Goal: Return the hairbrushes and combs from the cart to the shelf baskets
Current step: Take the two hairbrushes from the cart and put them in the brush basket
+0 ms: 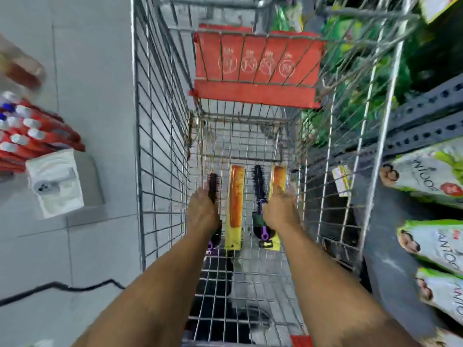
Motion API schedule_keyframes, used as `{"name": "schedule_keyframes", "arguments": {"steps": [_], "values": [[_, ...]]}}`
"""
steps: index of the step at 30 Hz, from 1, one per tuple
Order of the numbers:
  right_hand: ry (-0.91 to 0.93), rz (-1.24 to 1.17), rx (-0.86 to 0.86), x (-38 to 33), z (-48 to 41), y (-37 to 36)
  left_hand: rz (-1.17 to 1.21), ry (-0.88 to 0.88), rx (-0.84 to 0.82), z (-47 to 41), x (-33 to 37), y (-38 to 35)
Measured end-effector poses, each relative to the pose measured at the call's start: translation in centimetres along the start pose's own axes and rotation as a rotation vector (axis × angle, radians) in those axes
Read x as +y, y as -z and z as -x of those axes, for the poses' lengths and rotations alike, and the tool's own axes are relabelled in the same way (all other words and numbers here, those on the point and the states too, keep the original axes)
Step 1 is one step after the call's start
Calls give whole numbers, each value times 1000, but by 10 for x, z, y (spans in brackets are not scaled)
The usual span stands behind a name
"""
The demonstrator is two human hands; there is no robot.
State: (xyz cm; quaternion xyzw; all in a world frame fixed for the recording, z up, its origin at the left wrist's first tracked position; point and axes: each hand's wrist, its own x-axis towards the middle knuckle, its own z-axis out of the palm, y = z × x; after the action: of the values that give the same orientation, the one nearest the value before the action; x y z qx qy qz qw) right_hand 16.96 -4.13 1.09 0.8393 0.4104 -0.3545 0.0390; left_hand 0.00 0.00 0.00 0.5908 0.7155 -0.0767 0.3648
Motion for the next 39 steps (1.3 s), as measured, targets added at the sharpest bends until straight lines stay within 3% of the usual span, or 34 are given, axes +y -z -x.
{"name": "schedule_keyframes", "arguments": {"steps": [6, 11, 17, 27, 39], "values": [[-129, -83, -36, -10, -32, -26, 96, 240, -75, -13, -7, -16], [-195, -94, 42, -12, -41, -38, 135, 275, -86, -22, -8, -22], [-309, -212, -16, -14, -34, -21, 152, 289, -67, -16, -4, -11], [-211, -516, 89, -13, 29, 57, 364, 51, -67, 20, 34, 52], [35, -800, 420, -6, 161, 184, 625, -263, -227, 121, 125, 171]]}}
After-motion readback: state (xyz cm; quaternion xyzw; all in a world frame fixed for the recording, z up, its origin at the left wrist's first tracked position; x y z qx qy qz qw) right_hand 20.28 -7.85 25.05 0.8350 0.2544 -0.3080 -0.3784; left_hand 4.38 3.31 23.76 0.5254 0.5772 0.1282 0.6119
